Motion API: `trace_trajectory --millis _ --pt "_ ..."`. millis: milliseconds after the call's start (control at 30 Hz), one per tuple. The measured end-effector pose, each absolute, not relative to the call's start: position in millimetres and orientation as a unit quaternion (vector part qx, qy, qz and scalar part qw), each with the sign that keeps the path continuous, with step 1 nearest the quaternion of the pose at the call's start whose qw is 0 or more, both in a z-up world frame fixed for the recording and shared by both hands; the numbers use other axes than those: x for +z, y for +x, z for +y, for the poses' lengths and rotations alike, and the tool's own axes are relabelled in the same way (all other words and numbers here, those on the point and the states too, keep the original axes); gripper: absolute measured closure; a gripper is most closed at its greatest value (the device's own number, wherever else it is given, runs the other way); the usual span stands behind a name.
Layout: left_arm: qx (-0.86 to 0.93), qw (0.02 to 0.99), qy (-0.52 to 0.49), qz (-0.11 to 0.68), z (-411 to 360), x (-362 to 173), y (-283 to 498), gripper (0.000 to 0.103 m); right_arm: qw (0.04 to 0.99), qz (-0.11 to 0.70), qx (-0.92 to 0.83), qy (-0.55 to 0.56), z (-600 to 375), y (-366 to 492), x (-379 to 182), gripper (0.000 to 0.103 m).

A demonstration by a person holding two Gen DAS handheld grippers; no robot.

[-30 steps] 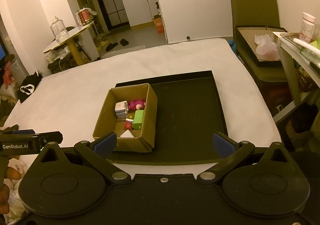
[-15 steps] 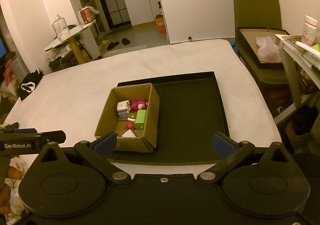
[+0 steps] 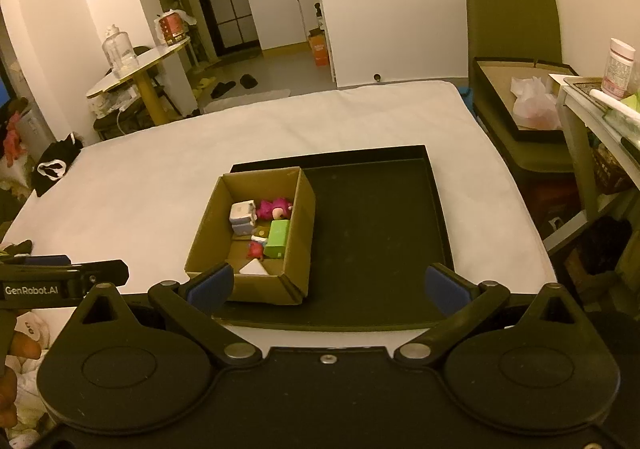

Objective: Organize rigid objects

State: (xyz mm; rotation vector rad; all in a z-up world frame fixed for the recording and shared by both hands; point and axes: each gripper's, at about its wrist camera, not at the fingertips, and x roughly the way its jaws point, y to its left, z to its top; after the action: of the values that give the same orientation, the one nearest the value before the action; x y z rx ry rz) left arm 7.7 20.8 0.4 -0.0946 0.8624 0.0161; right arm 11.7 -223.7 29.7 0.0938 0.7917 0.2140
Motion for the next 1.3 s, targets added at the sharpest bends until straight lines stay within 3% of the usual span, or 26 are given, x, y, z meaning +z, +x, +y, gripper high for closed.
trace_trajectory --millis 1300 --pt "0.016 0.907 -0.045 0.419 21.5 -0.2 7.4 0.006 0.915 0.389 0.106 0.035 -218.8 13.6 26.6 0.0"
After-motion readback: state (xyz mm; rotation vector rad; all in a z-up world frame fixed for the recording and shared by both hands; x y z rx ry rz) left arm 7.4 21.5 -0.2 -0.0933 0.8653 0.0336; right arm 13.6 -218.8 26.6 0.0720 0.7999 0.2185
